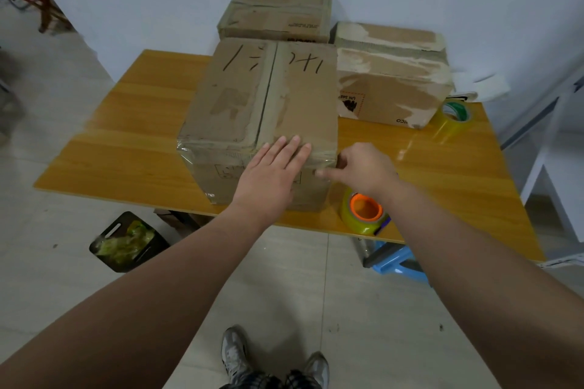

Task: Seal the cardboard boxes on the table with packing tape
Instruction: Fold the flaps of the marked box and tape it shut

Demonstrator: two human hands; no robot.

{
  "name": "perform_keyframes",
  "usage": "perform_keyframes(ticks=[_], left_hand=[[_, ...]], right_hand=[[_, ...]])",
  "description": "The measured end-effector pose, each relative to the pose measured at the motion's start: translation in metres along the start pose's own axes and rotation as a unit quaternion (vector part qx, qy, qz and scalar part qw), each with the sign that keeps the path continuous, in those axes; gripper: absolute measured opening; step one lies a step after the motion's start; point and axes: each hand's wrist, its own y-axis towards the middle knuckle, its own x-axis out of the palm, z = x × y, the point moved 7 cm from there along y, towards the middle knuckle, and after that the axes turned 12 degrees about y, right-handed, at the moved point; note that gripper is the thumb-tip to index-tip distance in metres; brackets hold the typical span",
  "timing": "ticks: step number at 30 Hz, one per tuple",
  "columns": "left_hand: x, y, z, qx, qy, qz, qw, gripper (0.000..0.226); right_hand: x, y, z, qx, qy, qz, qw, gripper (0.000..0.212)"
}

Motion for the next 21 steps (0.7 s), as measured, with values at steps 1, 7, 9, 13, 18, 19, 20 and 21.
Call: perform_keyframes(ticks=[1, 7, 9, 13, 18, 19, 20, 21], left_hand=[[0.0, 0.0, 0.0, 0.001, 0.002, -0.002, 1.0, 0.079], [0.003, 0.0, 0.001, 0.005, 0.016, -0.01, 1.0, 0.083], [0.002, 0.0, -0.001, 0.016, 0.017, -0.003, 1.0, 0.079], [0.003, -0.003, -0.014, 0.053, 0.025, 0.012, 0.998, 0.065], [0.018, -0.034, -0.097, -0.008, 0.018, 0.02, 1.0, 0.063], [0.022, -0.043, -0.116, -0.016, 0.02, 0.017, 1.0, 0.063], [0.027, -0.052, -0.134, -0.027, 0.018, 0.01, 0.999, 0.063], [0.03, -0.059, -0.151, -0.038, 0.01, -0.001, 0.999, 0.063]], right_hand=[[-0.005, -0.001, 0.0, -0.001, 0.022, 0.008, 1.0, 0.05], [-0.008, -0.015, -0.003, -0.029, 0.045, 0.062, 0.997, 0.052], [-0.005, -0.024, -0.012, -0.078, 0.043, 0.089, 0.992, 0.08], [0.019, -0.033, -0.036, -0.148, -0.093, 0.056, 0.983, 0.079], [0.028, -0.035, -0.043, -0.075, -0.114, 0.067, 0.988, 0.076], [0.028, -0.036, -0.044, -0.064, -0.122, 0.07, 0.988, 0.075], [0.028, -0.036, -0.045, -0.051, -0.129, 0.072, 0.988, 0.075], [0.028, -0.036, -0.046, -0.038, -0.137, 0.074, 0.987, 0.075]])
